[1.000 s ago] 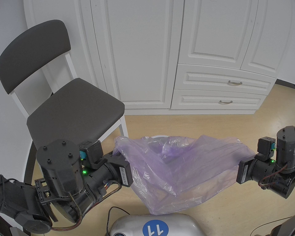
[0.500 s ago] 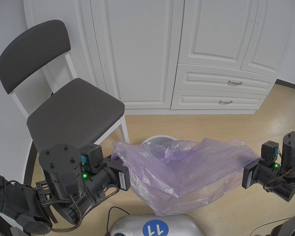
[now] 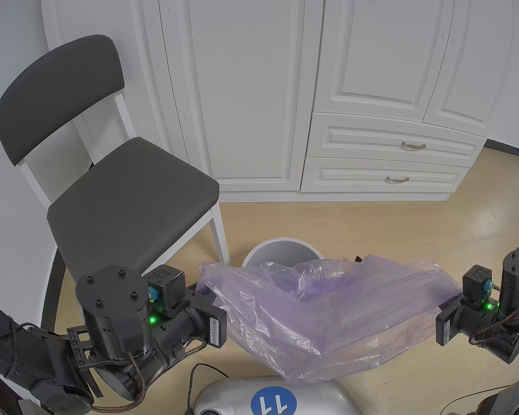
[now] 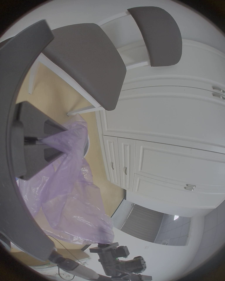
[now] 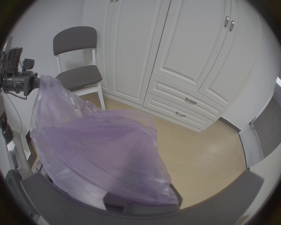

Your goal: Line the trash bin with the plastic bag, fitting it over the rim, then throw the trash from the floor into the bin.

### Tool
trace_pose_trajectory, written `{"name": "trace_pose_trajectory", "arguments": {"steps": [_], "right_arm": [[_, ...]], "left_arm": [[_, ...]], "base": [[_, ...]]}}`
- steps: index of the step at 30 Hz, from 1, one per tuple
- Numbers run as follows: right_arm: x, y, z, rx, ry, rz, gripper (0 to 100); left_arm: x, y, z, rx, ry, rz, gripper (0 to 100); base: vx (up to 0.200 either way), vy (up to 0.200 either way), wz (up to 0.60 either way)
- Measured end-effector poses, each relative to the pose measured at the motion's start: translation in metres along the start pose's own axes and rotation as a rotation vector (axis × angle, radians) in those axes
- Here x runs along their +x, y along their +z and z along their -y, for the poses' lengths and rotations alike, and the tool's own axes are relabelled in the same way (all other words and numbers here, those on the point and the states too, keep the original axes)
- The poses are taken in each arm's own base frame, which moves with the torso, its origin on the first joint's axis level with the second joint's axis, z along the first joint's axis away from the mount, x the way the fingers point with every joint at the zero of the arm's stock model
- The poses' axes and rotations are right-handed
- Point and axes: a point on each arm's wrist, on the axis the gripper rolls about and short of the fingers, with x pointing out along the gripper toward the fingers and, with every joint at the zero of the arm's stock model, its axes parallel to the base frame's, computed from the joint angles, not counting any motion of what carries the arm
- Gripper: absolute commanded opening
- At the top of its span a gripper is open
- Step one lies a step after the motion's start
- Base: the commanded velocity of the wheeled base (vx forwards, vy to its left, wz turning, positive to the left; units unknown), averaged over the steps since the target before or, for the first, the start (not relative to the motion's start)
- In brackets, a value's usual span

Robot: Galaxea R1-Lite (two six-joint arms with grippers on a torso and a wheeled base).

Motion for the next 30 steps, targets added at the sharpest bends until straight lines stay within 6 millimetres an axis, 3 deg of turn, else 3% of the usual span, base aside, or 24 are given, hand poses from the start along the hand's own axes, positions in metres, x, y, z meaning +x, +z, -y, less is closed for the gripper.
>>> {"name": "trace_pose_trajectory", "arguments": {"steps": [8,16,23,30], "right_arm": [[-0.006,0.005,0.001,-0.049,0.103,0.051,0],[-0.013,0.028,0.006,-0.061,0.239,0.167,0],[-0.012,0.035,0.005,-0.012,0.253,0.211,0],[-0.01,0.042,0.001,0.07,0.271,0.26,0]], "left_arm": [[0.002,0.005,0.0,0.016,-0.098,0.008,0],[0.0,0.024,0.001,0.052,-0.255,0.104,0],[-0.006,0.037,0.018,0.006,-0.343,0.239,0],[0.005,0.036,0.036,-0.034,-0.333,0.331,0]], "base": [[0.0,0.0,0.0],[0.0,0.0,0.0],[0.0,0.0,0.0],[0.0,0.0,0.0]]}}
